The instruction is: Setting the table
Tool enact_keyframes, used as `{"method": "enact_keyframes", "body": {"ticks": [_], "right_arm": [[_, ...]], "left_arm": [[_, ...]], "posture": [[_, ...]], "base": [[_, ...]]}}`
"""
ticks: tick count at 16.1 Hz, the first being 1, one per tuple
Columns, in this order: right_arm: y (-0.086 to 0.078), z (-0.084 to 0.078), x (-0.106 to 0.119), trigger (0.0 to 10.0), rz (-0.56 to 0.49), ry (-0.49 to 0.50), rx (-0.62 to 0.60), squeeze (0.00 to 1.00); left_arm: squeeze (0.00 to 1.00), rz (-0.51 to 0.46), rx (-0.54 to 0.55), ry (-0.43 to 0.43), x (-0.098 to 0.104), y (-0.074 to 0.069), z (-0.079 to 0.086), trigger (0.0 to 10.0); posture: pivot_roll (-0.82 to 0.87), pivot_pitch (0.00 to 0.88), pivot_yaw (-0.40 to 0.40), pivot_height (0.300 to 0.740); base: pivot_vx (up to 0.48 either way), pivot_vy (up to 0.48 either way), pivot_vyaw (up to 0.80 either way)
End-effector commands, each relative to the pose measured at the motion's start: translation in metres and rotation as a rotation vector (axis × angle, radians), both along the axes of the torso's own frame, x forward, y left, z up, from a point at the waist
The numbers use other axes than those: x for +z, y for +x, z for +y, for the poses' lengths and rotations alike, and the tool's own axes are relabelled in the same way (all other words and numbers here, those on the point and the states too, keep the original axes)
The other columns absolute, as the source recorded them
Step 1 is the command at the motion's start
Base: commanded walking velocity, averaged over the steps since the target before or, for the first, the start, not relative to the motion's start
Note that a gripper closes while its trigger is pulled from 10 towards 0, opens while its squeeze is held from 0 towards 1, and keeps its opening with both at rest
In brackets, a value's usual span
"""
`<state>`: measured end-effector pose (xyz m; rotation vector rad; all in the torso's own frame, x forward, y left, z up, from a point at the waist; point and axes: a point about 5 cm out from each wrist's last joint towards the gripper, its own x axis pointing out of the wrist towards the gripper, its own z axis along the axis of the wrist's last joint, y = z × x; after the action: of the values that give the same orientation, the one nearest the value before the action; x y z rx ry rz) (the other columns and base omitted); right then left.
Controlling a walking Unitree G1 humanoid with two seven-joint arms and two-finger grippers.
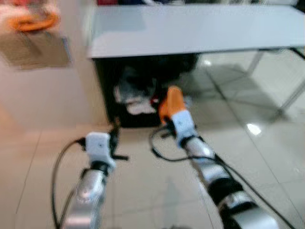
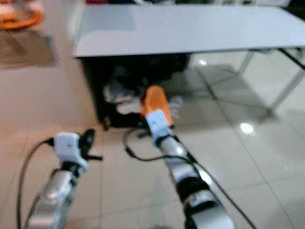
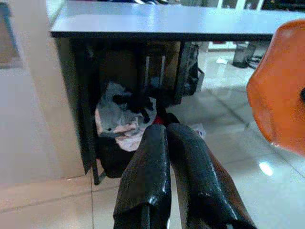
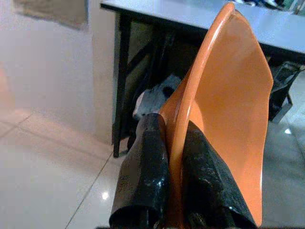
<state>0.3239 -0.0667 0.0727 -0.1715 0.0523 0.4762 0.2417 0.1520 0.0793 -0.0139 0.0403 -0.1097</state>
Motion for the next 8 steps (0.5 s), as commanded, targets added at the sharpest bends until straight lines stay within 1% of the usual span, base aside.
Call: {"method": "enact_keyframes", "body": {"ticks": [1,2,3,4,6,7,8], "right_arm": [[0.006,-0.008,0.009,10.0,-0.041,-0.005,-0.027,0.00],[0.004,-0.006,0.011,10.0,-0.035,0.028,0.002,0.00],[0.005,-0.006,0.012,10.0,-0.039,0.030,-0.004,0.00],[0.008,-0.009,0.018,10.0,-0.067,0.042,-0.030,0.00],[0.017,-0.011,0.043,10.0,-0.155,0.090,-0.054,0.00],[0.021,-0.011,0.060,10.0,-0.208,0.125,-0.055,0.00],[0.024,-0.010,0.071,10.0,-0.241,0.148,-0.056,0.00]], "left_arm": [[0.00,-0.010,-0.006,-0.014,0.004,0.001,-0.003,10.0],[0.00,-0.029,-0.007,-0.019,0.009,0.002,-0.003,10.0],[0.00,-0.035,-0.008,-0.021,0.011,0.002,-0.003,10.0],[0.00,-0.048,-0.009,-0.020,0.014,0.003,-0.003,10.0],[0.00,-0.099,-0.021,-0.022,0.028,0.006,-0.002,10.0],[0.00,-0.134,-0.039,-0.022,0.038,0.008,-0.003,10.0],[0.00,-0.156,-0.049,-0.020,0.045,0.009,-0.003,10.0]], "posture": [[-0.07,0.092,-0.027,0.740],[-0.07,0.092,-0.028,0.740],[-0.07,0.092,-0.028,0.740],[-0.07,0.091,-0.028,0.740],[-0.07,0.092,-0.028,0.740],[-0.07,0.091,-0.029,0.740],[-0.07,0.092,-0.028,0.740]], "base": [[0.480,0.000,0.00],[0.480,0.000,-0.80],[0.480,0.000,-0.80],[0.480,0.000,-0.80],[0.480,0.000,0.00],[0.480,0.000,0.00],[0.480,0.000,0.00]]}}
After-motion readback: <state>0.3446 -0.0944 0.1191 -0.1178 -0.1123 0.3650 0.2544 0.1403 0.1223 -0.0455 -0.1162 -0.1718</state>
